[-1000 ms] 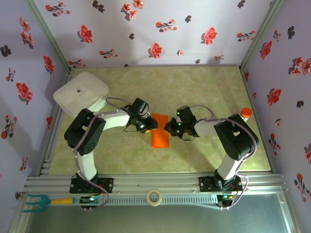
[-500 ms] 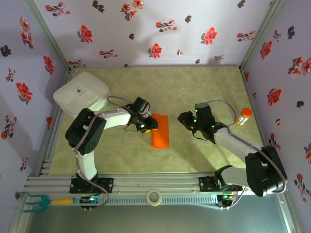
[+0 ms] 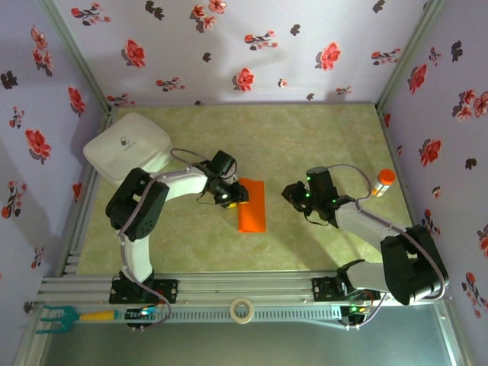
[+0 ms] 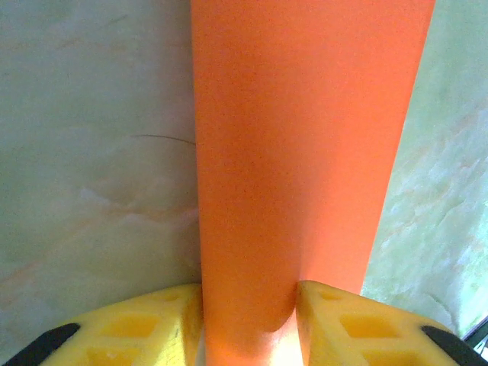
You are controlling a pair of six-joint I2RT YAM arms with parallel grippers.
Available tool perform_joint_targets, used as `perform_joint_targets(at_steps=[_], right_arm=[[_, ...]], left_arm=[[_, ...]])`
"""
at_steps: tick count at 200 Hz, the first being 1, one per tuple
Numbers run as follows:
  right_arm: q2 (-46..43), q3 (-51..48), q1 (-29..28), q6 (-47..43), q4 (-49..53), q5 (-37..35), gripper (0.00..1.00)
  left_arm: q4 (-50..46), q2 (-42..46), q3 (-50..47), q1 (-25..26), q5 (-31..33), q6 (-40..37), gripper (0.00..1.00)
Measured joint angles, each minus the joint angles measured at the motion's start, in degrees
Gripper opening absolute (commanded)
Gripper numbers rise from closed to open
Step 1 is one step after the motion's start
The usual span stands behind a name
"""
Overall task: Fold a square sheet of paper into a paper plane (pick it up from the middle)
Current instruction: First fold the square sheet of paper in half at the center of the table.
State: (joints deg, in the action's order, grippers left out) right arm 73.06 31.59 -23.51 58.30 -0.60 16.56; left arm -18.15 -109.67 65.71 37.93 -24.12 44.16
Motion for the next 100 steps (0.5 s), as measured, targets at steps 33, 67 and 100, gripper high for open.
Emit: perform_joint_targets(at_steps=[33,67,100], right_arm=[[0.04,0.00,0.00,0.04,-0.02,0.17,0.26],[0.55,0.00,0.00,0.22,-0.76,0.42,0.26],[1.03,-0.02,0.00,0.24,-1.25,1.09,0.26]], left_arm=[[-1.75,-0.74,1.33,0.04,0.11,-1.20,0.41],[-2.93,-1.22,2.19,0.04,0.11,-1.53,0.41],[-3.69,-1.62,2.84,0.04,0.11,-1.84,0.41]])
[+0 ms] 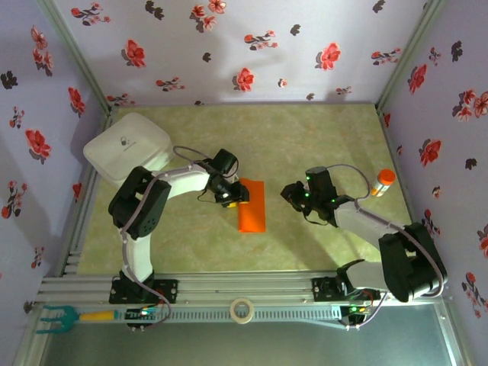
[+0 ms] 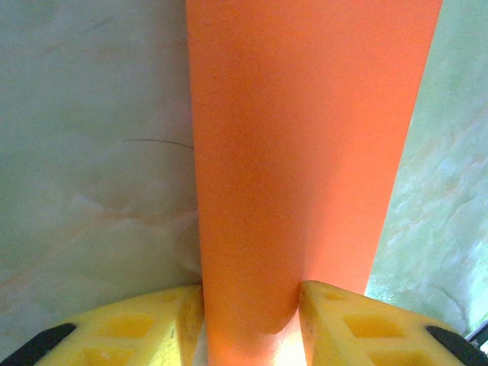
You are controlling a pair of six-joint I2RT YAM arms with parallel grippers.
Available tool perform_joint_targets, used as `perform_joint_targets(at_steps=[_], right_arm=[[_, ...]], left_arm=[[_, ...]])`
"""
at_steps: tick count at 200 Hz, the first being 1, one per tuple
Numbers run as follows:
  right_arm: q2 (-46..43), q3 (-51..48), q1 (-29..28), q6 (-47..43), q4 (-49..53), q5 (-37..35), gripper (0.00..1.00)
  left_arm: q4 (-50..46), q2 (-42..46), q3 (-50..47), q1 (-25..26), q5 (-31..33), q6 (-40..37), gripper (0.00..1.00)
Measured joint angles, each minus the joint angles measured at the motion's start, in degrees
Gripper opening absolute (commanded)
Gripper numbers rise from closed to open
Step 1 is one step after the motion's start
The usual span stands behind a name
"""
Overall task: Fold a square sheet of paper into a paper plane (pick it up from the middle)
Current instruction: First fold the square sheet of paper in half at the center of the table, then hold the square sheet of paper at the center of the table.
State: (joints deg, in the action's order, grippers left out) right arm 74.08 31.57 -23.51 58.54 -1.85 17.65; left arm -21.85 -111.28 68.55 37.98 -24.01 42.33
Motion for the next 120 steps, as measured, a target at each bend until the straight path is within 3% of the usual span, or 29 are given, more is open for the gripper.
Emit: perform_joint_targets(at_steps=[120], right_arm=[[2.56,0.00,0.00,0.00,-1.33,1.90,0.26]], left_arm=[[-1.01,-0.42,0.83,0.17,0.11,-0.33,0.43]])
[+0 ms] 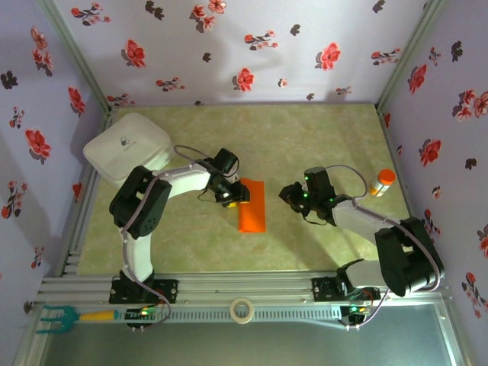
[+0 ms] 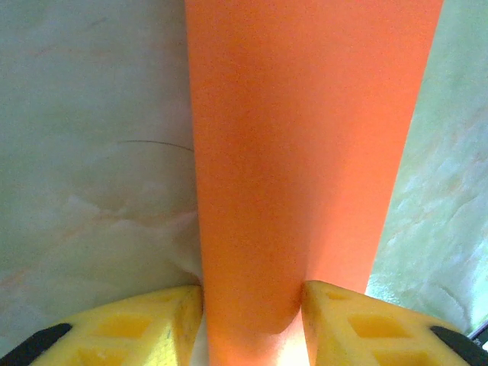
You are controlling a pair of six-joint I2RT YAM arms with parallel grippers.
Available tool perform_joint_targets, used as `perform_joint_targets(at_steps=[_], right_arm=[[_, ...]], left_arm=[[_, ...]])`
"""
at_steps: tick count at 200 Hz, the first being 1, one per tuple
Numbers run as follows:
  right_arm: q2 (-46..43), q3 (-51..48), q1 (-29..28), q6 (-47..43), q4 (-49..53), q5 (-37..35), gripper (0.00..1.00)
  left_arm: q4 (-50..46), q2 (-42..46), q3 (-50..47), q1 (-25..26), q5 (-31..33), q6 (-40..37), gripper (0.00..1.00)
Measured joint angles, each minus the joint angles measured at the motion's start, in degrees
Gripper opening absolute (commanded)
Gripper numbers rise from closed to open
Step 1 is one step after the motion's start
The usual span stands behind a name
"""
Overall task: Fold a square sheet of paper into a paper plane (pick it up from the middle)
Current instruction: Hold the square sheet of paper at the center of the table.
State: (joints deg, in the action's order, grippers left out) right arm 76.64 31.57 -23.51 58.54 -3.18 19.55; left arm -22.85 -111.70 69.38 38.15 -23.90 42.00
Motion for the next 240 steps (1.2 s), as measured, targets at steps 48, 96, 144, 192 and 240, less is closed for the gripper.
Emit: perform_joint_targets(at_steps=[48,96,144,192,240], right_arm=[[1.03,0.00,0.00,0.00,-0.31,0.44,0.26],[1.18,0.00,0.00,0.00,-0.44,0.83,0.26],[1.70,0.00,0.00,0.00,-1.03,1.05,0.26],[1.81,0.00,0.00,0.00,-1.53,1.29,0.25],[5.57,1.27,-0.76,-0.52,-2.95,3.74,0.09]], left_arm=[[-0.35,-0.11,0.22,0.00,0.33,0.02,0.42],[-0.44,-0.11,0.28,0.09,0.61,0.00,0.41],[-0.46,-0.11,0.35,0.15,0.76,0.00,0.42],[-0.87,-0.33,0.70,0.15,0.76,-0.02,0.42],[-1.03,-0.37,0.76,0.15,0.76,-0.07,0.42]])
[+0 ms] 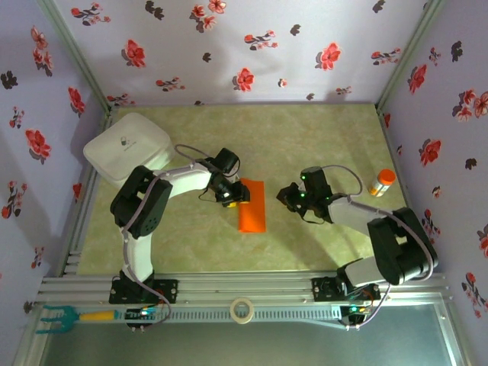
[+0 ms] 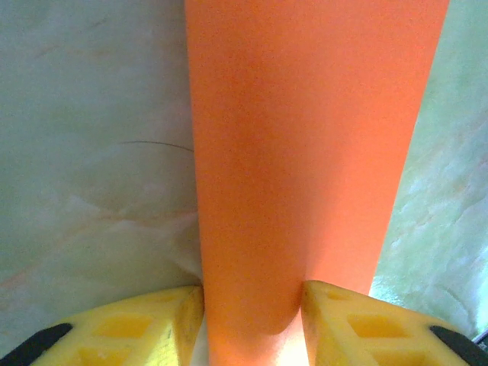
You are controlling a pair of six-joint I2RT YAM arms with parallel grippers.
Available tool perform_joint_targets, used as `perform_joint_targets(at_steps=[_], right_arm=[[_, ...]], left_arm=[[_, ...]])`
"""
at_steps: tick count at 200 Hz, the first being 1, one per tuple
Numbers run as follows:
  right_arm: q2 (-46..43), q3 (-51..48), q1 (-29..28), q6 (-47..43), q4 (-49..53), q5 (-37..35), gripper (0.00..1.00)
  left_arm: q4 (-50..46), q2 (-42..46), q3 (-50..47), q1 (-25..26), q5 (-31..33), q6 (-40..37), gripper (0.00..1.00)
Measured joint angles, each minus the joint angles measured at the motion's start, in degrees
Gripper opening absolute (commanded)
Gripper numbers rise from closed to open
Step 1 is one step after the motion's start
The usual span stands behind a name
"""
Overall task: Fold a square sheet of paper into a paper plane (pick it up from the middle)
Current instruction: Hold the square sheet of paper at the center of the table.
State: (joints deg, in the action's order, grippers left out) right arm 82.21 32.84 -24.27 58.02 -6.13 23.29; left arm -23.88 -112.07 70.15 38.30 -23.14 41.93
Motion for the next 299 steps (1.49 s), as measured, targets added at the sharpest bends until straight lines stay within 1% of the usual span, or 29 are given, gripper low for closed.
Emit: perform_joint_targets(at_steps=[29,44,68,111,223,245,277,299], right_arm=[[5.51,4.68,-2.82,-2.16,1.27,1.05,0.02],[8.09,7.30,-4.42,-3.06,1.90,1.18,0.00],[11.54,10.47,-5.75,-4.48,3.06,1.40,0.00],[16.02,14.60,-6.47,-6.88,6.10,1.92,0.00],[19.93,16.70,-8.00,-10.23,8.15,3.28,0.00],[20.00,17.33,-8.00,-13.29,9.88,2.69,0.00],[20.26,19.02,-7.65,-18.38,13.44,2.03,0.00],[20.50,19.98,-6.67,-21.44,15.58,2.34,0.00]], left_arm=[[0.00,0.00,0.00,0.00,0.00,-0.11,0.42],[0.00,0.00,0.00,0.00,0.02,-0.11,0.42],[0.00,0.00,0.00,0.00,0.00,-0.11,0.42],[0.00,0.00,0.00,0.00,0.00,-0.13,0.42],[0.02,-0.07,0.00,0.00,0.00,-0.13,0.43],[0.04,-0.02,0.00,0.00,-0.04,-0.11,0.44],[0.52,0.74,-0.13,0.15,-0.20,0.13,0.49],[2.23,2.56,-1.38,0.31,1.40,0.42,0.51]])
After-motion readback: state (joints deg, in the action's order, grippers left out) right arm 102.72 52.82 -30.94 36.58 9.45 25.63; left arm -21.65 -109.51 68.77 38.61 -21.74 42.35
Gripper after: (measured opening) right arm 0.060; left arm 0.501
